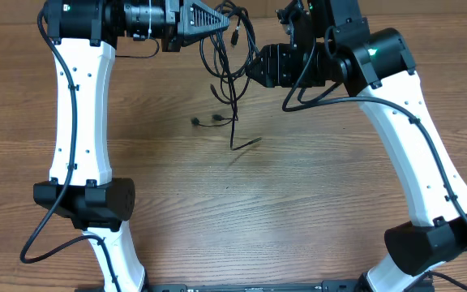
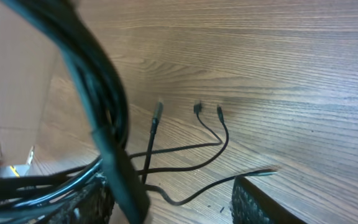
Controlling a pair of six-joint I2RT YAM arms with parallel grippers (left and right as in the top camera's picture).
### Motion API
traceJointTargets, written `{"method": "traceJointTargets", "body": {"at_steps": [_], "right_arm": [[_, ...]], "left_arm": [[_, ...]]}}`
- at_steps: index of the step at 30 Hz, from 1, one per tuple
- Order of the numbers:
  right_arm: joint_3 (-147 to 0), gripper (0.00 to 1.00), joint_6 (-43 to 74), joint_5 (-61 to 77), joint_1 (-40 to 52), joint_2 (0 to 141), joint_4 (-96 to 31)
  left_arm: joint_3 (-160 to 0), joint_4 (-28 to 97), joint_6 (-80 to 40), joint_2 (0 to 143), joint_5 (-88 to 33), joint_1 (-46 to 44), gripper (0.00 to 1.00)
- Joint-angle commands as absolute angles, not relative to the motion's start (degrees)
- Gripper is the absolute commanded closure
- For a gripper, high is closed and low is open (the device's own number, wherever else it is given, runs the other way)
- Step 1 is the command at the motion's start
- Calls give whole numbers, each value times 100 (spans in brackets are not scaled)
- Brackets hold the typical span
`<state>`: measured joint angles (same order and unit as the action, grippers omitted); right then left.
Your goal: Untangle cables
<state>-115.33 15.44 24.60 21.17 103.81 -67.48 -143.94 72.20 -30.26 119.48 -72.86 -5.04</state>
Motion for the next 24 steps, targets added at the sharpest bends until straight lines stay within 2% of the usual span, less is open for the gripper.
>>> {"method": "traceJointTargets", "body": {"at_steps": [1,11,13,16,20,24], "right_arm": [[-11546,43,1885,2272,2163,10591,-6685],[-11546,44,2270,2231,2196,10667,-6141],[-11546,52,2270,2036,2196,10667,-6130],[-11546,69,2250,1559,2196,10667,-6182],[-11546,79,2250,642,2182,10667,-6379],[-11546,85,2246,-38,2108,10667,-6517]], "left_arm": [[-14540,7118,-3649,11754,-7564,-515,96],[-14540,7037,-3614,11754,-7612,-528,96],[-14540,7041,-3249,11754,-7612,-528,96],[-14538,7098,-2429,11754,-7609,-561,96],[-14532,7616,-989,11760,-7566,-569,96],[-14532,8324,-158,11762,-6390,-569,96]]}}
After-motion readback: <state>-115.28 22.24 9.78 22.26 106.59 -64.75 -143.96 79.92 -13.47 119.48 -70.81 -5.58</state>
